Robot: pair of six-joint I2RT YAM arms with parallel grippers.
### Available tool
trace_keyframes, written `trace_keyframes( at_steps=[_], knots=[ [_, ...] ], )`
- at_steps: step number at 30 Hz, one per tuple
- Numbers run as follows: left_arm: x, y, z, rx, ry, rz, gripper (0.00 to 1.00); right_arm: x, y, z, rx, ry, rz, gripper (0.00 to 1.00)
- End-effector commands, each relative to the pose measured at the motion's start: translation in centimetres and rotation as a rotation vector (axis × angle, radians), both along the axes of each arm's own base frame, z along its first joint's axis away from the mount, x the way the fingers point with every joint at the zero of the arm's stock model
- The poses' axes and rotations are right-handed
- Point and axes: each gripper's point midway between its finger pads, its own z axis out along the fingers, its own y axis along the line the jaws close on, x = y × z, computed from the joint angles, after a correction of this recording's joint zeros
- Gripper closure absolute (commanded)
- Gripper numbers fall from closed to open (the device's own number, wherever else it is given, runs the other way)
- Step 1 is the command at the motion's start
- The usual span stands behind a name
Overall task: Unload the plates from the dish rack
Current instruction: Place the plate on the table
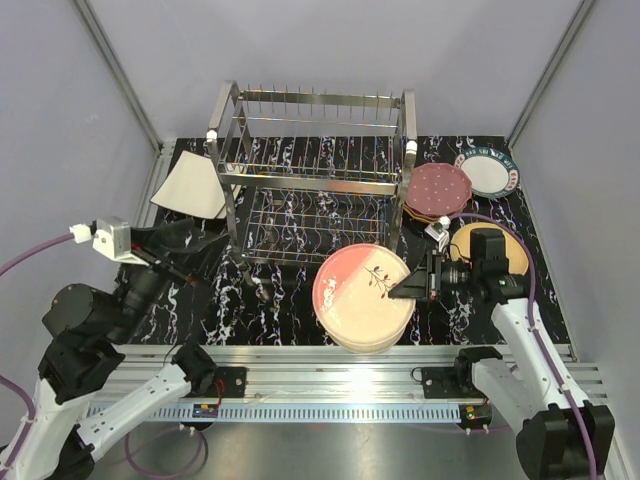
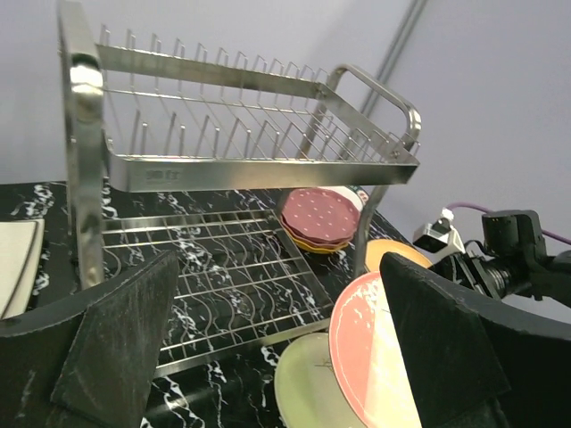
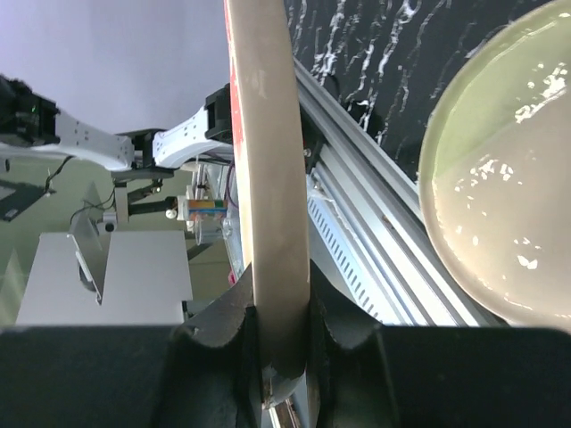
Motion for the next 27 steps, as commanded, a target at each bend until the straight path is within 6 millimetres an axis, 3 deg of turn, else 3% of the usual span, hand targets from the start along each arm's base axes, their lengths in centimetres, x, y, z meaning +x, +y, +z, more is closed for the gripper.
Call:
trace_keyframes(
  at_steps=[1,16,27],
  knots=[
    [0.3,1.6,-0.1,0.016,-0.027,0.076,0.01,0.1,-0.1,0.6,0.014,0.001,0.011,1.00],
    [-0.5,2.9,-0.6,-0.022,-0.063,0.099,0.01,1.4,-1.9,-5.2,-0.234,0.245,-0.171,1.00],
    [-0.3,2.2,-1.3,-0.017,-0.063,0.079,0.01,2.3,-1.7,-7.6,-0.208,0.285,-0.240,1.00]
  ],
)
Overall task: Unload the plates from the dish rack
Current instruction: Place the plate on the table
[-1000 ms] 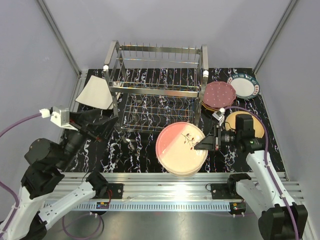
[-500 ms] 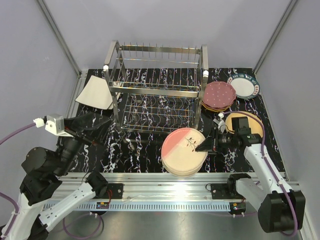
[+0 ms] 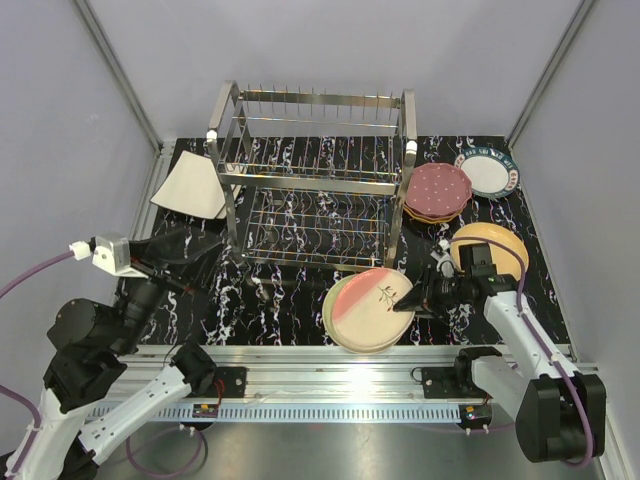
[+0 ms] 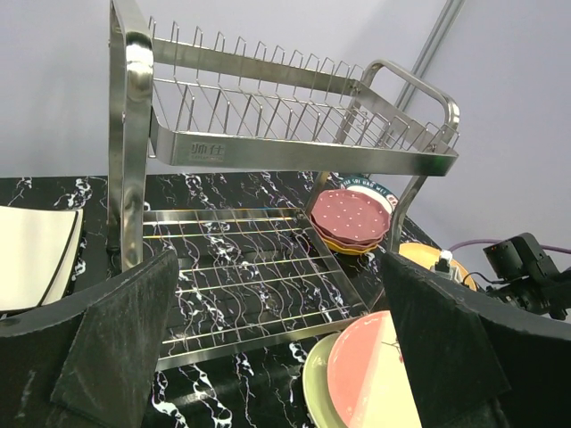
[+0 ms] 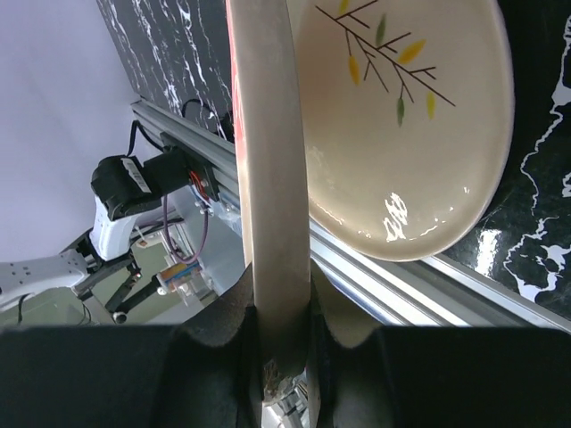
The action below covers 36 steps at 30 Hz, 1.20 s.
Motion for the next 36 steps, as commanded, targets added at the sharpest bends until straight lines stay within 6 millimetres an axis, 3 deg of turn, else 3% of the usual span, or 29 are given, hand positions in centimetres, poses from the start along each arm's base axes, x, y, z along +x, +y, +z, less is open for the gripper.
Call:
trace_keyframes(
  at_steps=[1,9,20,28,36],
  knots=[
    [0.0,0.1,1.1,-0.027,-0.044,0.005,0.01,1.4,1.0,2.2,0.098,-0.073,-0.010,1.00],
    [0.3,-0.3,0.7,-0.036,-0.039,-0.003,0.01,2.1,0.9,1.2,0.098,-0.079,-0.045,0.99],
    [0.2,-0.3,0.5,-0.044,-0.038,-0.002,0.01,1.9,1.0,0.4,0.096,-0.057,-0.059,0.90],
    [0.2,-0.4,0.4,-0.052,-0.038,-0.008,0.01,2.1,1.0,0.1,0.094,-0.054,-0.068,0.77],
    [0.2,-0.5,0.5,-0.057,-0.040,-0.013,0.01,1.9,1.1,0.0,0.088,-0.056,-0.066,0.55]
  ],
)
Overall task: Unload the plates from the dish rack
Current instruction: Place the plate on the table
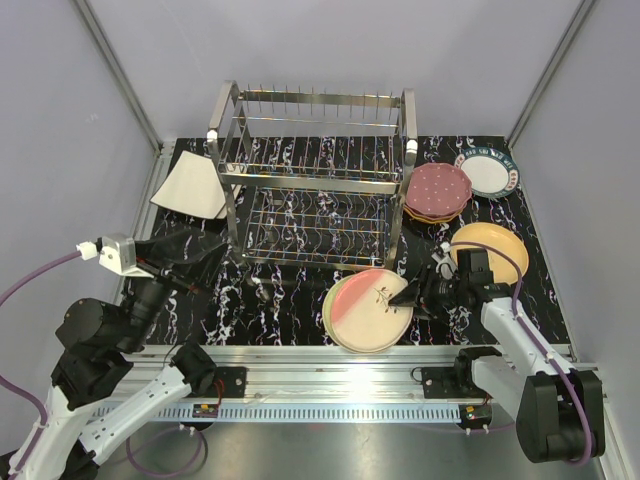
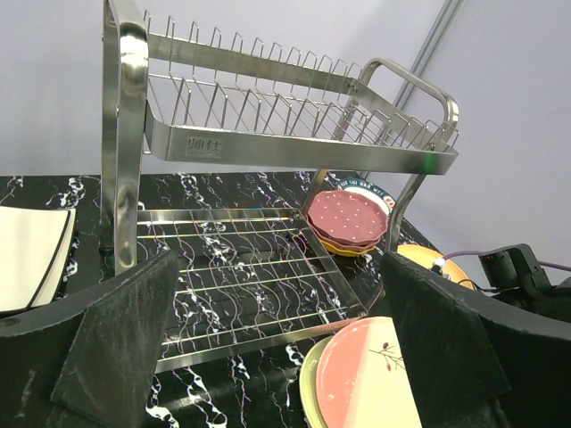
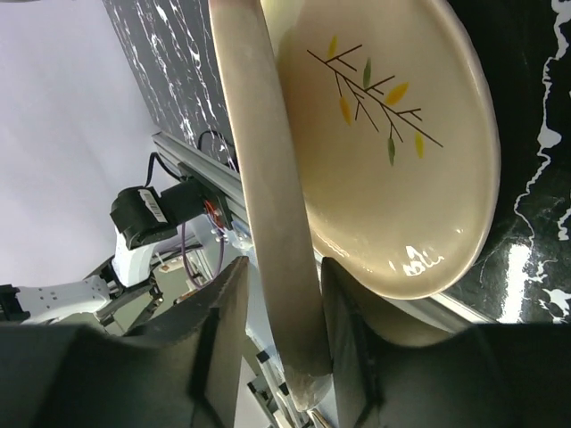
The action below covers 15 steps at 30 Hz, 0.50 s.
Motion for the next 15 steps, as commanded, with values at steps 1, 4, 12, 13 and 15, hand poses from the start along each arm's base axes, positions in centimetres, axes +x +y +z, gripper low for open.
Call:
trace_keyframes(
  at_steps=[1,4,12,13,15],
  knots=[
    [-0.24,0.03,1.21,-0.044,-0.037,-0.008,0.01,0.85,0.59,1.78,0.047,-0.075,0.020,0.53],
    [-0.28,0.11,1.26,-0.045,-0.038,-0.007,0.01,0.88,0.51,1.79,0.044,-0.076,0.018,0.45],
    [-0.35,0.13,1.42,-0.048,-0.041,-0.008,0.01,1.25,0.37,1.32,0.018,-0.091,0.009,0.20],
    [-0.30,0.09,1.48,-0.047,-0.040,-0.008,0.01,1.34,0.41,1.22,0.014,-0.095,0.010,0.16],
    [-0.31,0.10,1.54,-0.047,-0.040,-0.008,0.01,1.62,0.47,1.11,0.014,-0.110,0.007,0.14]
  ],
)
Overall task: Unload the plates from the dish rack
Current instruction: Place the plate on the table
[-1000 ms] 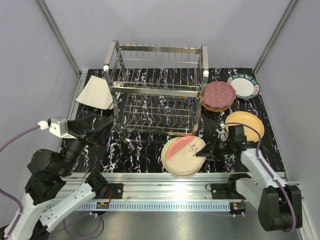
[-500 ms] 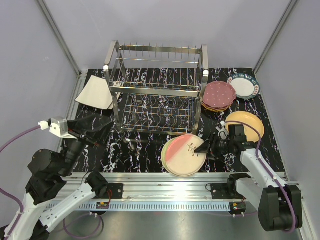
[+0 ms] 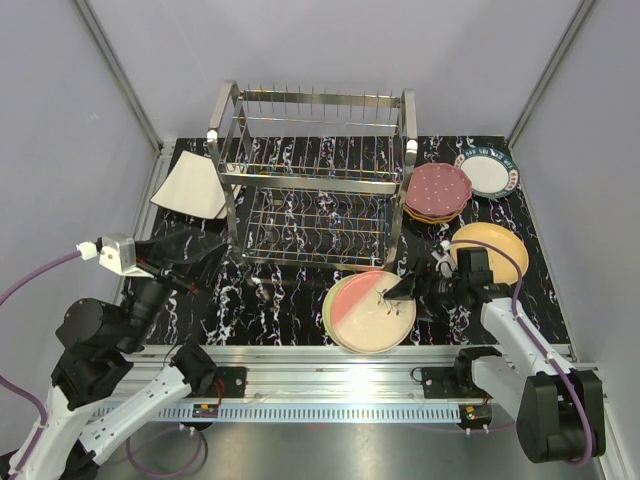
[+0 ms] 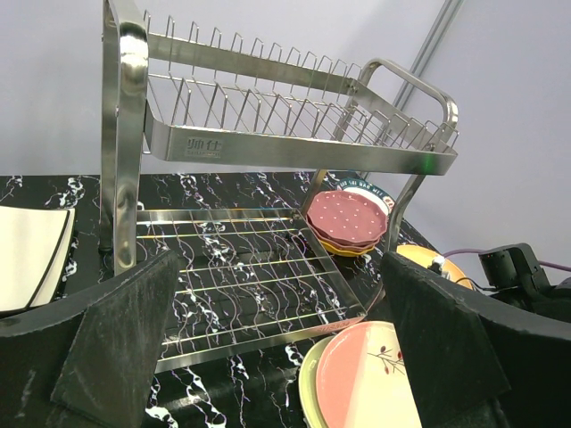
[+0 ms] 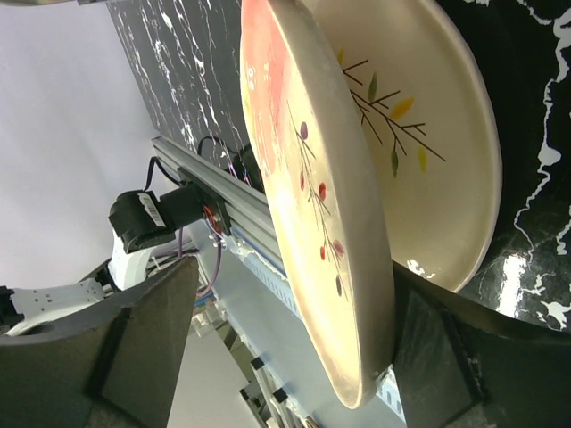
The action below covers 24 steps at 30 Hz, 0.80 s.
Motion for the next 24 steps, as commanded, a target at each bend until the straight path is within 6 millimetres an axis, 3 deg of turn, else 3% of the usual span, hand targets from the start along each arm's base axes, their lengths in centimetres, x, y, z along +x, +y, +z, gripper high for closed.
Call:
trace_keyframes(
  at_steps=[1,13,24],
  knots=[
    [-0.3,0.1,1.5,-0.042,-0.039,-0.007,0.01,1.2,0.4,0.9,0.016,-0.086,0.009,0.12],
    [0.5,-1.2,1.2,-0.047,-0.027,-0.027,0.01,2.3,0.6,-0.6,-0.036,-0.108,0.019,0.05],
    [1.0,-1.1,1.0,-0.060,-0.003,-0.008,0.01,3.5,1.3,-1.7,-0.083,-0.141,0.088,0.00]
  ],
)
